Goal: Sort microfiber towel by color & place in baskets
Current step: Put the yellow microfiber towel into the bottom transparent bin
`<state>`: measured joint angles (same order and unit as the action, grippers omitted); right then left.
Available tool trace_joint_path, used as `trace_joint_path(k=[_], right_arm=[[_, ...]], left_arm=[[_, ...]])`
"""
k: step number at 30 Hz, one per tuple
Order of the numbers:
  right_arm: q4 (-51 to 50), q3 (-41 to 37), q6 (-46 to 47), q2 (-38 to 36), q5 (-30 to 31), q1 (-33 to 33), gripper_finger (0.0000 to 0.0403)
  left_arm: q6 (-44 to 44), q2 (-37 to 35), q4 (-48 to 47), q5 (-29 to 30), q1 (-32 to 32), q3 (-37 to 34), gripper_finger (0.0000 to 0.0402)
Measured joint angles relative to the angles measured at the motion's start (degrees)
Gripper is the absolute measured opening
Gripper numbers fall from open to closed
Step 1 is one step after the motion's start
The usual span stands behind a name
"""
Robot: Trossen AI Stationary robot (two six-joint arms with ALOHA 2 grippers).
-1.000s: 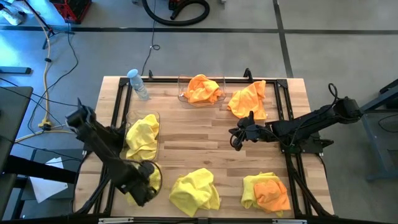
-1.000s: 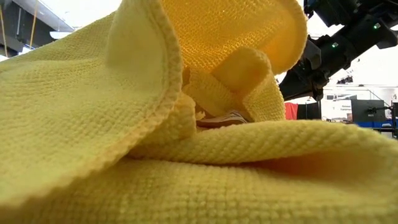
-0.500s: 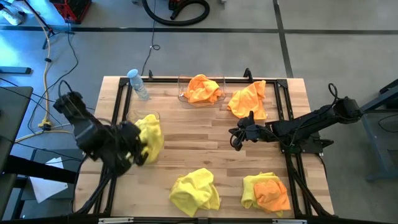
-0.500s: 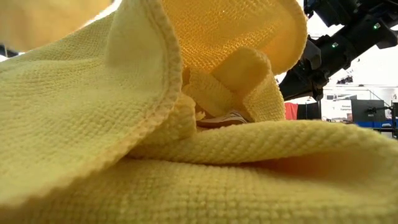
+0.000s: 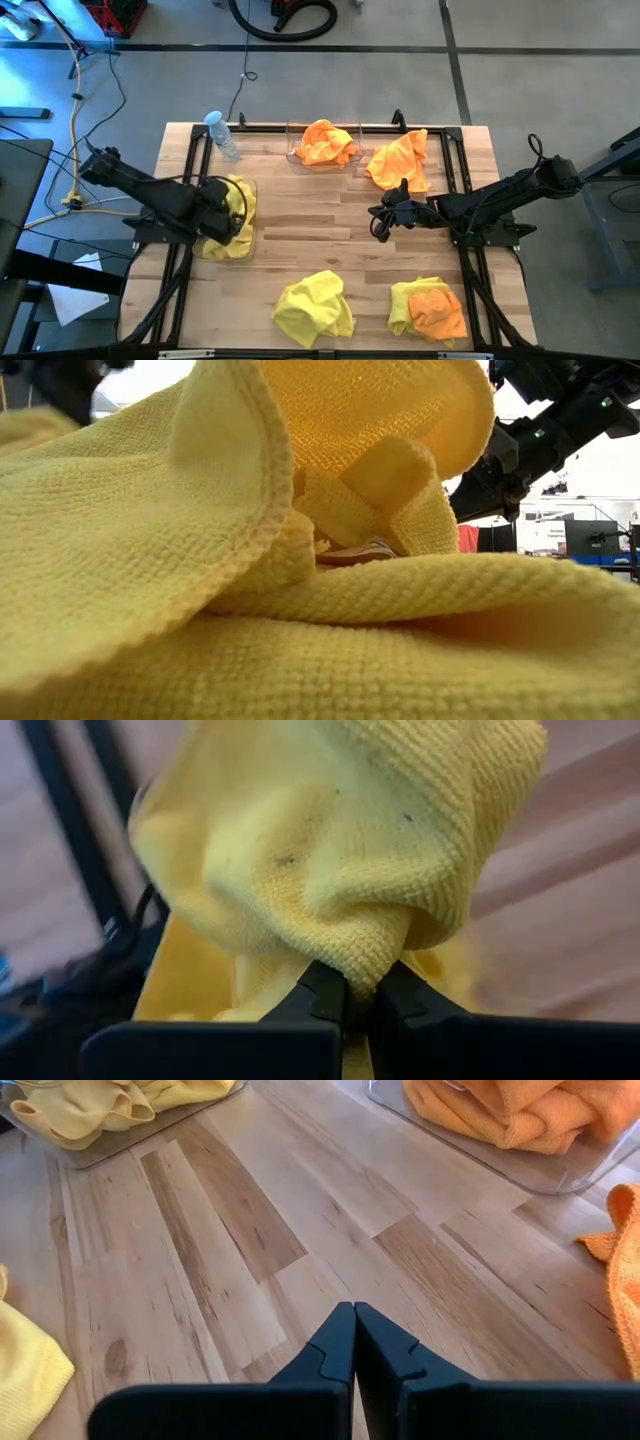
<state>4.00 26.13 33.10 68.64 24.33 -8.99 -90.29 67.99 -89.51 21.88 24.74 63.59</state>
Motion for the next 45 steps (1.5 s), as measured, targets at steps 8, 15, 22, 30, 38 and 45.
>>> trace_joint_path(k=[8,15,22,30,38,45], right_arm=[[-0.05,0.00,-0.11,0.00,0.09,0.00,0.0000],[-0.01,0.00,-0.12,0.00,0.32,0.00,0.0000],[-0.65,0.00,-0.13,0.00,2.11,0.00,0.0000],[-1.26,0.00,-0.11,0.00,2.10,0.00,0.0000],[-1.26,0.00,-0.11,0.00,2.08,0.00,0.0000],[-1.27,0.00,-0.02,0.00,2.08,0.00,0.0000]], left_arm=[[2.52,-3.13,22.49,-9.06,-3.74,-19.12,0.0000],[3.92,-2.47,28.14,-10.55,-7.09,-26.51,0.0014],[7.06,-2.47,28.30,-11.40,-8.78,-26.00,0.0073],[12.69,-2.48,24.32,-14.36,-11.11,-17.64,0.0135],[11.24,-2.67,8.27,-9.03,-11.04,-3.11,0.0142],[3.36,-2.87,0.26,-6.80,-8.98,-1.25,0.0142]])
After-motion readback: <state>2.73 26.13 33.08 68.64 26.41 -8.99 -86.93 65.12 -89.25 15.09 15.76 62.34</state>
